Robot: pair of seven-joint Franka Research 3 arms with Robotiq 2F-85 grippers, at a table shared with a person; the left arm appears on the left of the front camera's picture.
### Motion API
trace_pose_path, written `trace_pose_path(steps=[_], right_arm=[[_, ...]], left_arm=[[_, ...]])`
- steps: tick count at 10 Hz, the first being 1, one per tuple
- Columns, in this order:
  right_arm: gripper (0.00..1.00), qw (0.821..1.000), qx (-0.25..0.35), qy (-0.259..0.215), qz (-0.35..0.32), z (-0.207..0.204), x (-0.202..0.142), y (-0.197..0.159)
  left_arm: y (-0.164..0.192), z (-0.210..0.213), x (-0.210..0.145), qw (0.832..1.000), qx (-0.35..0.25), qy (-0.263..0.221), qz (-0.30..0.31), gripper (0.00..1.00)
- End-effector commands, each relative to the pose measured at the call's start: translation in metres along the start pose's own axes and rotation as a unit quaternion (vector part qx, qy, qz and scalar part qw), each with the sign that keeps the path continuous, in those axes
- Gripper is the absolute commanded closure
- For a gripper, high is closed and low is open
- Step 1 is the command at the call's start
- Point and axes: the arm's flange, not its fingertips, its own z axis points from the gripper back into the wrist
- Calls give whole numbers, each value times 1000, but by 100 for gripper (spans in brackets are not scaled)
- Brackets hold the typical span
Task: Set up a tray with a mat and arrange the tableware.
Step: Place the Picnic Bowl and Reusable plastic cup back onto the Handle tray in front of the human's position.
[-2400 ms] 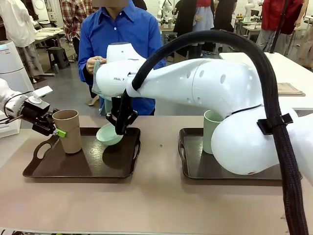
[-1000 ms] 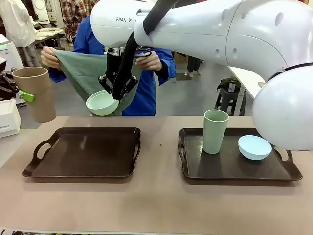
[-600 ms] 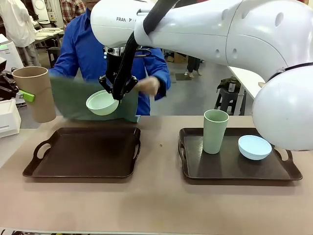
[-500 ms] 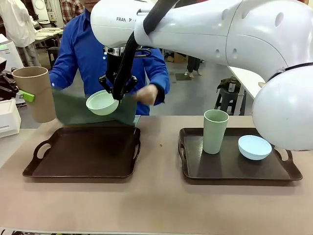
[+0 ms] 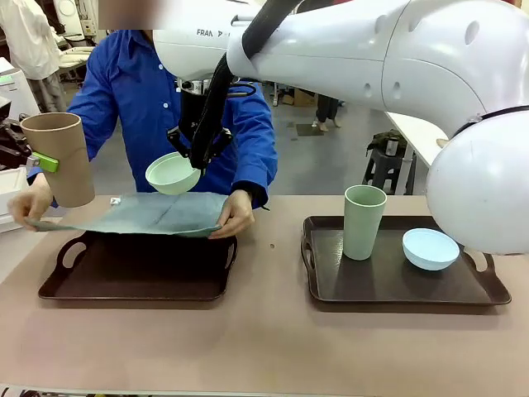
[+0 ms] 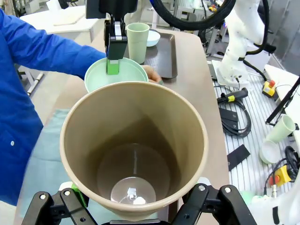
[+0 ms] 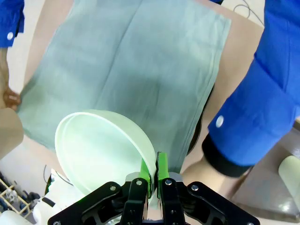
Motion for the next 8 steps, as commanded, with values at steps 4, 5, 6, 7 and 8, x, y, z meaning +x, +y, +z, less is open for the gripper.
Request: trace_pose_path(steps=[4,5,6,7,8], right_arm=[[91,1000,2,-6,1,3,3,4],[91,1000,2,-6,1,3,3,4],[91,1000,2,-6,1,3,3,4],[91,1000,2,-6,1,3,3,4],[91,1000,2,-6,1,3,3,4]], left_arm=[[2,1,2,1000,1,2,-5,100],[2,1,2,1000,1,2,-5,100],[2,1,2,1000,1,2,-5,100],[2,1,2,1000,1,2,-5,100],[2,1,2,1000,1,2,-5,100]])
